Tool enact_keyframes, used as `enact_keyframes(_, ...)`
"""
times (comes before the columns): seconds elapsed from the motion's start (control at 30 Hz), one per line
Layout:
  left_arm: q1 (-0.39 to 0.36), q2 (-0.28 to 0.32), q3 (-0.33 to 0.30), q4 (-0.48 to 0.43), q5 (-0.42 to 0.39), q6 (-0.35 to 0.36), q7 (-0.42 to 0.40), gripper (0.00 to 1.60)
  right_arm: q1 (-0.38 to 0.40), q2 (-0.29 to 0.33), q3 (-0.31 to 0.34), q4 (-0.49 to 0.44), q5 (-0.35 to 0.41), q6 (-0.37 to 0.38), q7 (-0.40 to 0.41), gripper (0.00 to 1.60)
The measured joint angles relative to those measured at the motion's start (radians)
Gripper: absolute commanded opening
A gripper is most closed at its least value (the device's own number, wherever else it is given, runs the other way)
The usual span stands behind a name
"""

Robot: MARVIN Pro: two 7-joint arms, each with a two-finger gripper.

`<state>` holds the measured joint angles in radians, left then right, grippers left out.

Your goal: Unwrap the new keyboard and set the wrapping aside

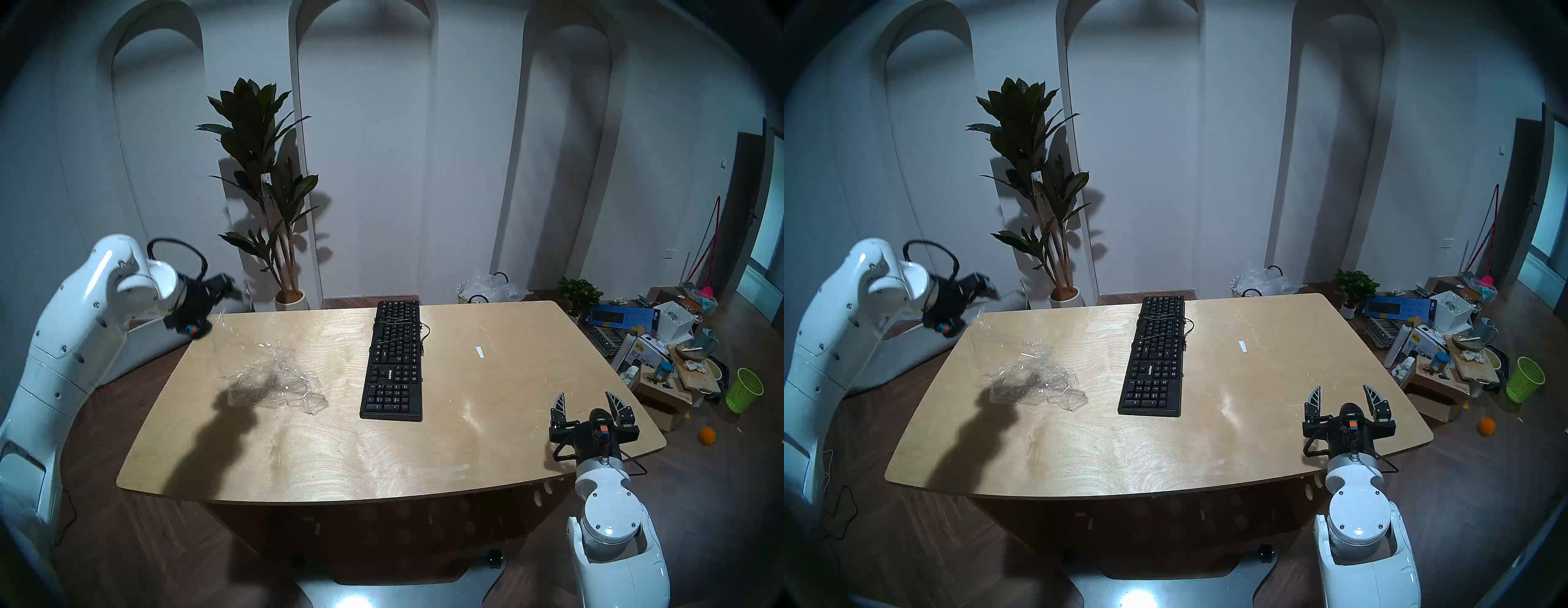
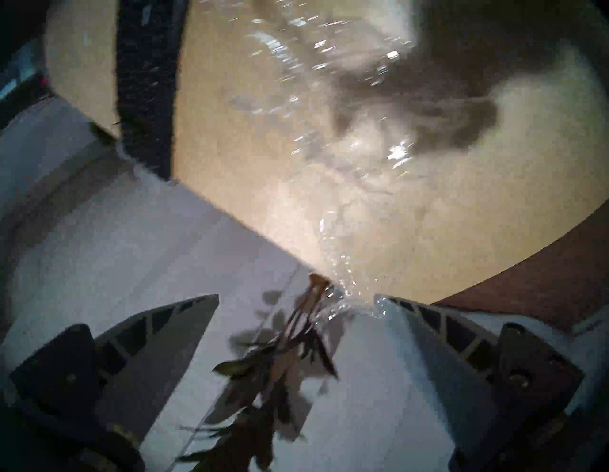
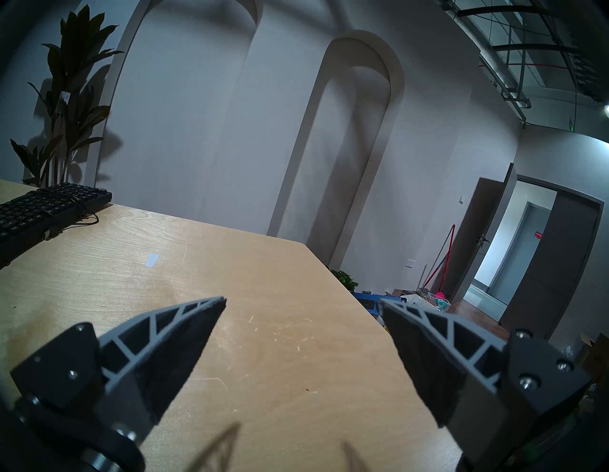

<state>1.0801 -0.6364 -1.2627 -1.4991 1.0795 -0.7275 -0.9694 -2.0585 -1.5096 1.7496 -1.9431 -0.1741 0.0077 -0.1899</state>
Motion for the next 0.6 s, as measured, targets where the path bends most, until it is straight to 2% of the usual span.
enact_keyframes(0.1,0.036,-0.011,0.022,0.057,0.009,0.016,0.014,1.60,-0.001,0.000,0.000,-0.003,0.000,0.000,0.000,1.60)
enact_keyframes(0.13,0.050,-0.031,0.025,0.086,-0.004,0.023,0.052,1.60,-0.002,0.000,0.000,-0.009,0.000,0.000,0.000,1.60)
enact_keyframes(0.2,0.049,-0.049,0.026,0.079,-0.022,0.022,0.075,1.60,-0.002,0.000,0.000,-0.010,0.000,0.000,0.000,1.60)
enact_keyframes(0.27,0.040,-0.074,0.028,0.051,-0.041,0.016,0.102,1.60,-0.001,0.001,-0.004,-0.011,-0.002,-0.002,0.001,1.60)
enact_keyframes(0.33,0.016,-0.113,0.021,0.002,-0.056,0.005,0.133,1.60,0.009,0.004,-0.034,-0.016,-0.011,-0.007,0.019,1.60)
enact_keyframes(0.6,-0.051,-0.154,-0.041,-0.123,-0.074,-0.014,0.179,1.60,0.080,0.011,-0.166,-0.041,-0.049,-0.021,0.090,1.60)
